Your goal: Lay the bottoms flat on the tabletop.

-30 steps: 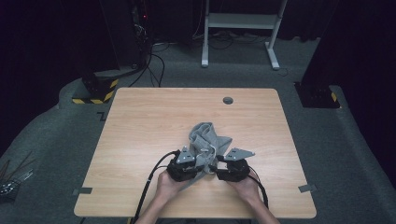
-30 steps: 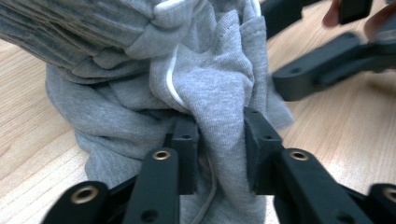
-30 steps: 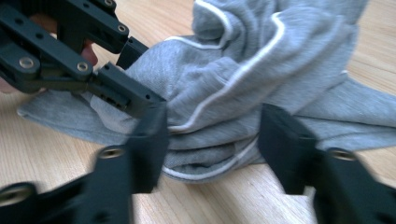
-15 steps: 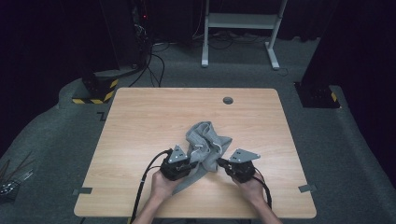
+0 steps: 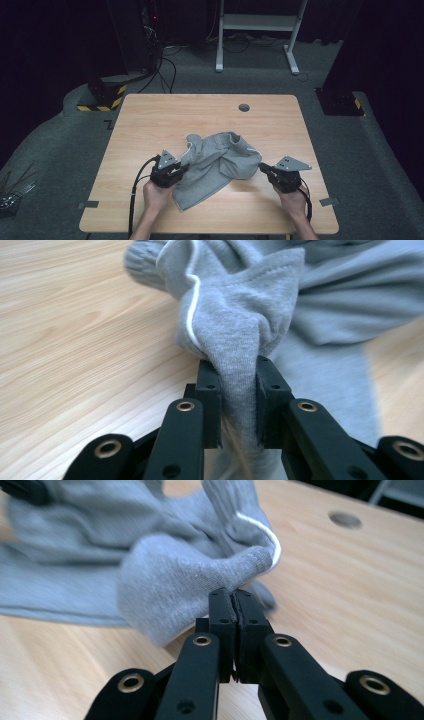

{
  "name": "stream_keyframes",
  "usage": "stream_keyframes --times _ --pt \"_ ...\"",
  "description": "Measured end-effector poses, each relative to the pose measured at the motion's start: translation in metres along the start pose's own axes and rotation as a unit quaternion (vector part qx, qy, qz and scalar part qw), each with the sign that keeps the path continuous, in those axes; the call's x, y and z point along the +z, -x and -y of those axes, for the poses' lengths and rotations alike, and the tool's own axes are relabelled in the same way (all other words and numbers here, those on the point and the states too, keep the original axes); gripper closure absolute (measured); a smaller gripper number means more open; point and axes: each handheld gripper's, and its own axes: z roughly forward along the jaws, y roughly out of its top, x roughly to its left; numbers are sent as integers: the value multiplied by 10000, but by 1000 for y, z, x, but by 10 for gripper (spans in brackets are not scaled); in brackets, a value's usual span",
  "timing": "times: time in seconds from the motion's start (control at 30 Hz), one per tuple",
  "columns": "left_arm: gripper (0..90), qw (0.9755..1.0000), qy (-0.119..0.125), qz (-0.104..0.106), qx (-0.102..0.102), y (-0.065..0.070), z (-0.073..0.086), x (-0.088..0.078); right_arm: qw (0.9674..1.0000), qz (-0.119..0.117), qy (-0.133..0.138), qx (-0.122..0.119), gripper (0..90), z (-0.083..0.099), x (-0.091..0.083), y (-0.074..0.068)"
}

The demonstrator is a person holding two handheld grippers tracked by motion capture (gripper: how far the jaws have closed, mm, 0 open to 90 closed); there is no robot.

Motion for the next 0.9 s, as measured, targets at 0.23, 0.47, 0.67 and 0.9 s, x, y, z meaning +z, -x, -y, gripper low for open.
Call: stream_keyframes --times 0.23,0.47,0.67,0.9 --pt "617 9994 -38 -326 53 9 3 -1 9978 60 -573 326 742 19 13 10" --pt "496 9987 203 -258 396 36 -11 -8 9999 41 104 105 600 -6 -3 -8" --pt "475 9987 308 -278 297 43 -9 -10 9993 -314 -119 -152 548 -18 19 -27" --pt "448 9982 466 -264 271 47 -9 -21 9950 -524 -828 -164 647 -15 59 -33"
